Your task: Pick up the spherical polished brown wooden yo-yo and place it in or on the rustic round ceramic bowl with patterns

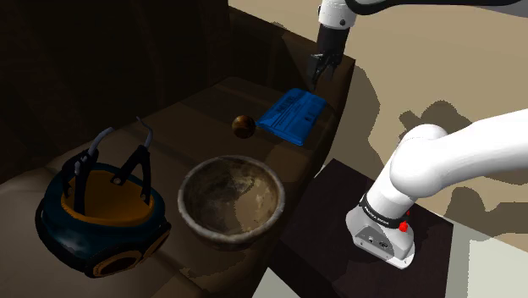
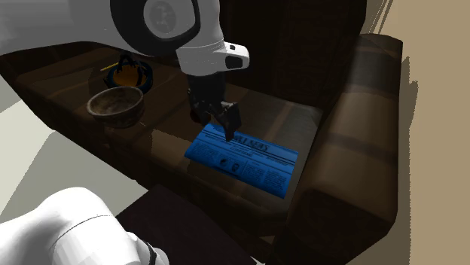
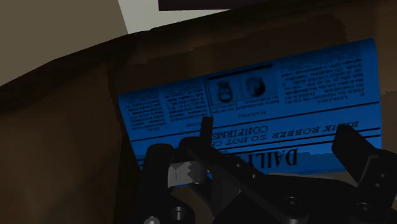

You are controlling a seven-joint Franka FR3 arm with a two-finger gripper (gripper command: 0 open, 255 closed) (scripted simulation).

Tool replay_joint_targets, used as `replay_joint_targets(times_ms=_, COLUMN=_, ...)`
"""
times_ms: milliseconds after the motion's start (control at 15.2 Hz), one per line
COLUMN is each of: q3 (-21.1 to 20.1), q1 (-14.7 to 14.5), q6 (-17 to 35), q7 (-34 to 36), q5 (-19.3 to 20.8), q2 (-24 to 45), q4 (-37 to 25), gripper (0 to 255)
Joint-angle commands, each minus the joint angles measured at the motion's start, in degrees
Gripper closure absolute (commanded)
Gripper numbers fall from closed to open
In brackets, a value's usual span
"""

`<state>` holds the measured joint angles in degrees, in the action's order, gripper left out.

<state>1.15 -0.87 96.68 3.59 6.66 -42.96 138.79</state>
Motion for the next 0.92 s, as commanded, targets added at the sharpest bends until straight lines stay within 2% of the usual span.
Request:
replay_joint_targets(times_ms=0, q3=0.0, q1=0.0, q6=0.0, q7=0.0, q5=0.0, q2=0.0, q4=0.0, gripper=0)
replay_joint_targets(times_ms=396, q3=-8.4, q1=1.0, q6=2.5, q7=20.2, q5=-7.7, q2=5.7, q4=-0.8, gripper=0)
replay_joint_targets(times_ms=858, q3=-16.9, q1=2.8, q6=7.4, q7=42.9, q5=-14.2, q2=17.2, q4=-6.4, gripper=0)
